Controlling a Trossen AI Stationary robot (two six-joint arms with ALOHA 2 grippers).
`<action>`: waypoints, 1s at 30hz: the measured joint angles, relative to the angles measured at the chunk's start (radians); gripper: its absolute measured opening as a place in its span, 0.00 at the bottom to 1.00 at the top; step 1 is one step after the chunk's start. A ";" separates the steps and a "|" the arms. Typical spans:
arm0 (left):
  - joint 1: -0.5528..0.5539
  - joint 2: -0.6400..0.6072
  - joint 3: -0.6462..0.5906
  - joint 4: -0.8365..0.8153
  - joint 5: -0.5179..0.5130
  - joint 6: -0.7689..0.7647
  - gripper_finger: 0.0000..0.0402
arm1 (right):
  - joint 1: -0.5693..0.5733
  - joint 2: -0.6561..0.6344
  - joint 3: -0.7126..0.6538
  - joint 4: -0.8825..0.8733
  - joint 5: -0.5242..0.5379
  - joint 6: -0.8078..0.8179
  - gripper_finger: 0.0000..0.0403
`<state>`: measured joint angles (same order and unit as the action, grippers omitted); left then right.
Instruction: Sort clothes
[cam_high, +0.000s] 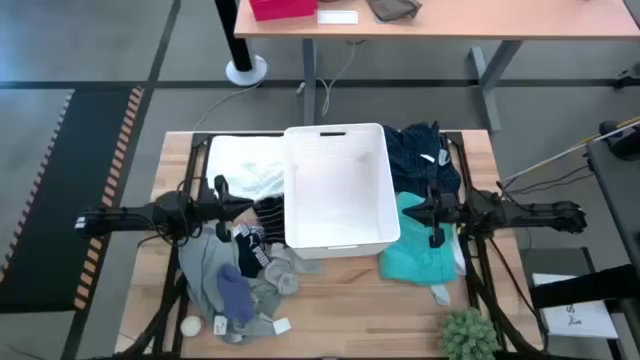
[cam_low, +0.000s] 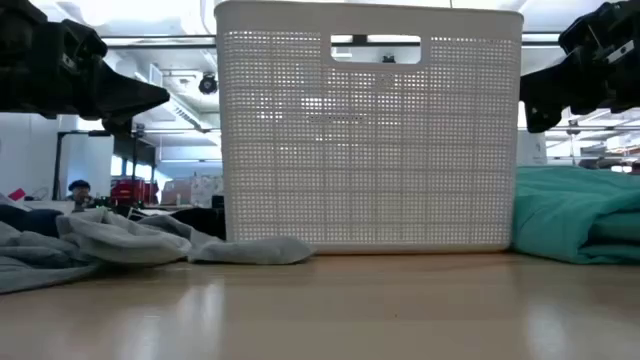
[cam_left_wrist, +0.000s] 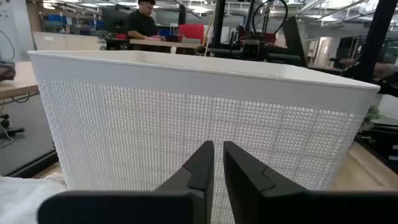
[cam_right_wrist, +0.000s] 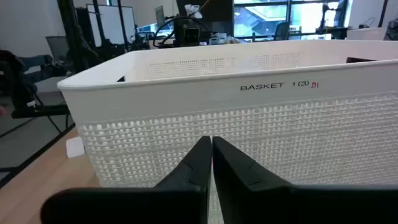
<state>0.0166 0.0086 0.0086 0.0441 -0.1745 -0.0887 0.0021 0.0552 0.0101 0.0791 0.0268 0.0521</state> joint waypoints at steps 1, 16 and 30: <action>0.000 0.000 0.000 0.000 0.000 0.000 0.06 | 0.000 0.000 0.000 0.000 0.000 0.000 0.00; 0.000 0.000 0.000 0.005 0.000 0.002 0.06 | 0.000 0.000 0.000 0.000 0.000 0.000 0.00; 0.000 0.000 0.002 0.004 0.000 -0.002 0.06 | 0.000 0.000 0.000 0.000 0.000 0.000 0.00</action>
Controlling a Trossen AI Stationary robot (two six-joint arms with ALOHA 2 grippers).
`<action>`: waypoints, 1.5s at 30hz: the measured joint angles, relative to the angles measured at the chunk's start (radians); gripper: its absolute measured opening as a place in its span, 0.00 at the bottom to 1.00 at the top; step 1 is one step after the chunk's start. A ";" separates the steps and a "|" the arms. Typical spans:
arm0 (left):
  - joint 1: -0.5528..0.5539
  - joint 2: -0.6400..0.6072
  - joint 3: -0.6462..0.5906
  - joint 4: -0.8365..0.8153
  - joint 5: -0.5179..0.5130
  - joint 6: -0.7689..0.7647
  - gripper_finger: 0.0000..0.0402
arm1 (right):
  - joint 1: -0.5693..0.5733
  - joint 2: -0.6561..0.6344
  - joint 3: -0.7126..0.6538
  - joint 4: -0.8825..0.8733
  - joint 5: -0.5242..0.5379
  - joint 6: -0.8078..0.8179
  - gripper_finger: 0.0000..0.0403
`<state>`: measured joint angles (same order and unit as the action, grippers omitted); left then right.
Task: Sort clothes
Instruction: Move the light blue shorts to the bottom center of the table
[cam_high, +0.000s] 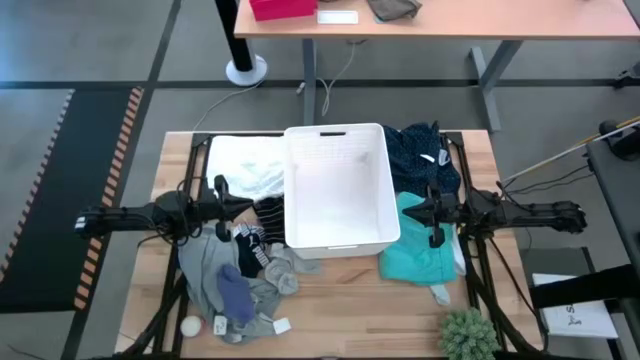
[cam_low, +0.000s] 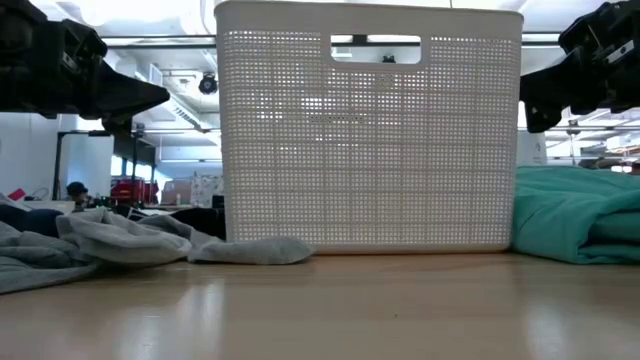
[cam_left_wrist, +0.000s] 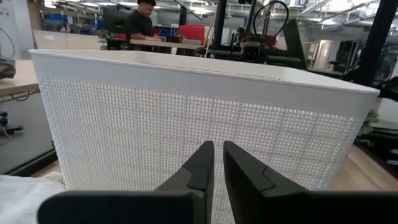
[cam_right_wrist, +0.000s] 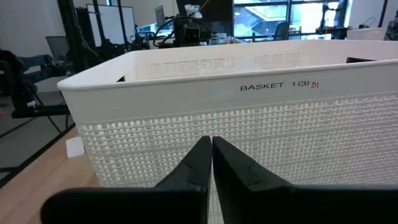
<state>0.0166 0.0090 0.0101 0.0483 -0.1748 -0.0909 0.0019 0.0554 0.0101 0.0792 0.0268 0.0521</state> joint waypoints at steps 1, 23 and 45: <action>0.000 0.002 0.002 -0.002 0.000 0.007 0.06 | 0.000 0.000 0.000 0.000 0.000 0.000 0.00; 0.000 0.002 0.038 0.019 -0.001 0.133 0.06 | 0.000 0.002 0.064 0.276 0.000 0.148 0.00; 0.000 0.002 0.040 0.018 -0.001 0.135 0.06 | 0.000 0.528 0.779 -0.665 0.001 0.235 0.00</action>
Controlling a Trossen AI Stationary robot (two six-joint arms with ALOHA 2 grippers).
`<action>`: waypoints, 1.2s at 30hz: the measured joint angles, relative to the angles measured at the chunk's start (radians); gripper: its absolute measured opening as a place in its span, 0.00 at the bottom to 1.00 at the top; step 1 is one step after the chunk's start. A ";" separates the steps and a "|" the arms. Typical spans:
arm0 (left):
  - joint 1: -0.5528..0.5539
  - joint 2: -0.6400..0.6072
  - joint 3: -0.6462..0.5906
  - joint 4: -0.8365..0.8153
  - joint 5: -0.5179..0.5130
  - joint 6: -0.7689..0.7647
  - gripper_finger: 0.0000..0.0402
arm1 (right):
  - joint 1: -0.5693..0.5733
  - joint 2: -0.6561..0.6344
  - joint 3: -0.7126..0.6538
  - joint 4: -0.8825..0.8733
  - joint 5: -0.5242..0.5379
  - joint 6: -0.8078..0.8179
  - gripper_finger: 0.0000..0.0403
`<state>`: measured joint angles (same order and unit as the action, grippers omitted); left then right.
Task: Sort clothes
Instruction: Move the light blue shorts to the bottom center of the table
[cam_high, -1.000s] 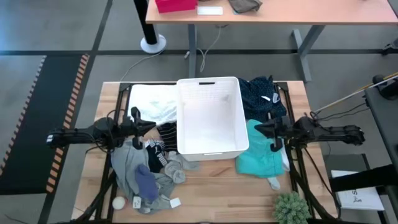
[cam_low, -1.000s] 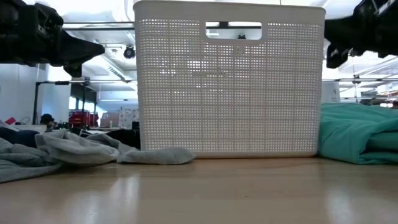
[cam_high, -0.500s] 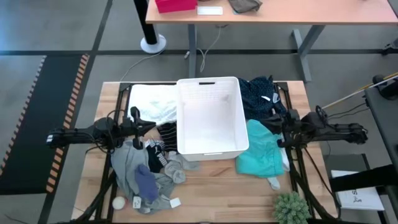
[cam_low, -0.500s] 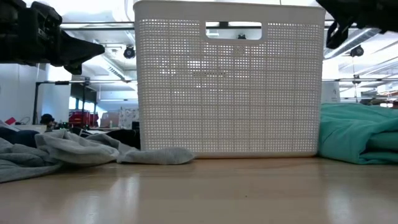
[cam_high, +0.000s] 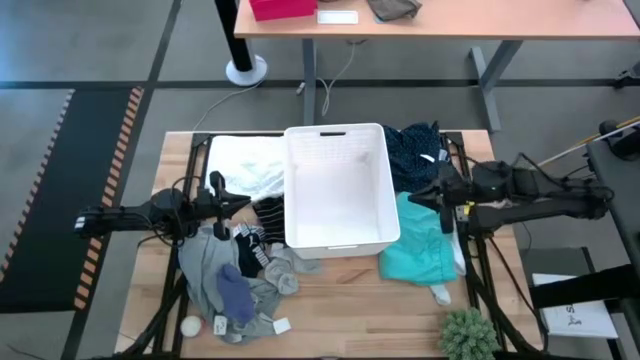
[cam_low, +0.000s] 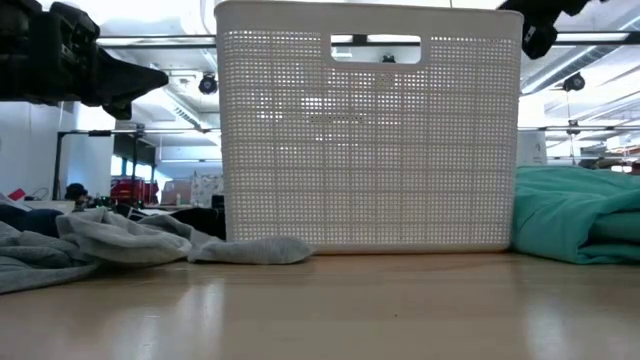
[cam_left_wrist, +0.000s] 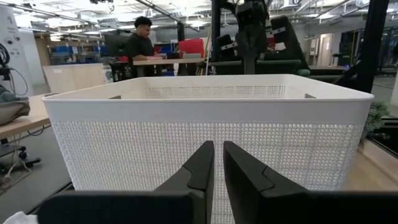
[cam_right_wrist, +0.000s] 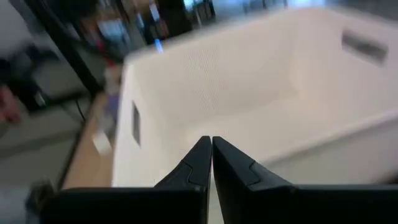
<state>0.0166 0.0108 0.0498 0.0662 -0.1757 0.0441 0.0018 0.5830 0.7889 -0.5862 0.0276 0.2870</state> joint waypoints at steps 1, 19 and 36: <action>0.000 0.000 0.000 0.000 0.000 0.000 0.06 | 0.000 0.030 0.036 -0.057 0.000 0.007 0.00; 0.000 0.012 0.000 0.000 0.001 -0.061 0.06 | 0.009 0.350 0.210 -0.608 -0.103 0.230 0.23; 0.000 0.016 0.000 0.001 0.001 -0.061 0.06 | 0.100 0.502 0.093 -0.557 -0.047 0.274 0.50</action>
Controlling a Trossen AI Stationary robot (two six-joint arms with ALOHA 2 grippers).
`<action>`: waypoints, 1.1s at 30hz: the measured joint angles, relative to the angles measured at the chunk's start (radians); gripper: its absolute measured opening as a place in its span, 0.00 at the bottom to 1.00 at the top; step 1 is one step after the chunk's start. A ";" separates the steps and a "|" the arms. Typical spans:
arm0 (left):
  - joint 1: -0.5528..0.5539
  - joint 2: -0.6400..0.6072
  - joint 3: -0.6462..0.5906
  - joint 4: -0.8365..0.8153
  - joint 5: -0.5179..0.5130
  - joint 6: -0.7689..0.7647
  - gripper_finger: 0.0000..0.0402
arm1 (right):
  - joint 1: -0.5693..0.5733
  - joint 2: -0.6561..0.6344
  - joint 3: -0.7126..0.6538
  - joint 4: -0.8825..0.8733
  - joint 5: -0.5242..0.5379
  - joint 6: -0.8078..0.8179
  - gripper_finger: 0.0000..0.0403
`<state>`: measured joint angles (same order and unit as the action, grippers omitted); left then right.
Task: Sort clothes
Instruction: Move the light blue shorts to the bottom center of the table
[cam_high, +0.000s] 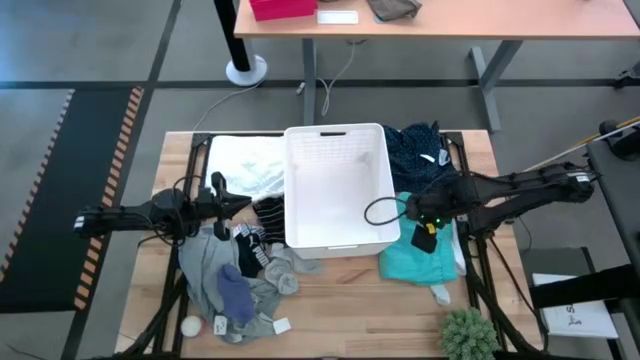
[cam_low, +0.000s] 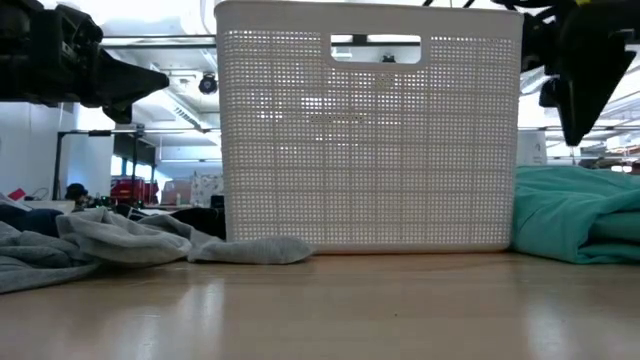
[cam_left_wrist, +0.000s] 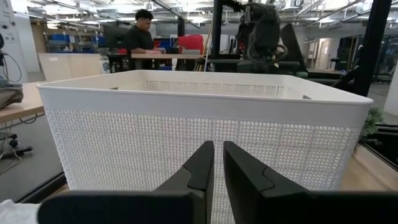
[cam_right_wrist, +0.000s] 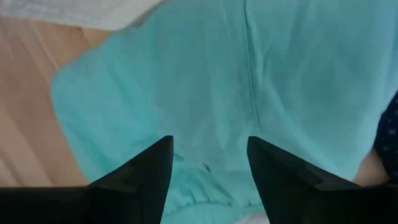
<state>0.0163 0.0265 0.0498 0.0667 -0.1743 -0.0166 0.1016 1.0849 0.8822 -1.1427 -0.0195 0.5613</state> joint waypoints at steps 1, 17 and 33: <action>0.000 0.000 0.000 0.000 0.000 0.000 0.06 | 0.013 0.005 -0.007 0.003 0.019 0.015 0.51; 0.000 0.007 0.000 -0.002 0.001 0.000 0.06 | 0.049 0.124 -0.102 0.096 0.098 0.128 0.72; 0.000 0.059 0.000 0.000 0.001 -0.043 0.06 | 0.049 0.125 -0.133 0.162 0.164 0.136 0.34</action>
<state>0.0163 0.0852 0.0498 0.0670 -0.1734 -0.0595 0.1509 1.2102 0.7492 -0.9809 0.1444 0.6973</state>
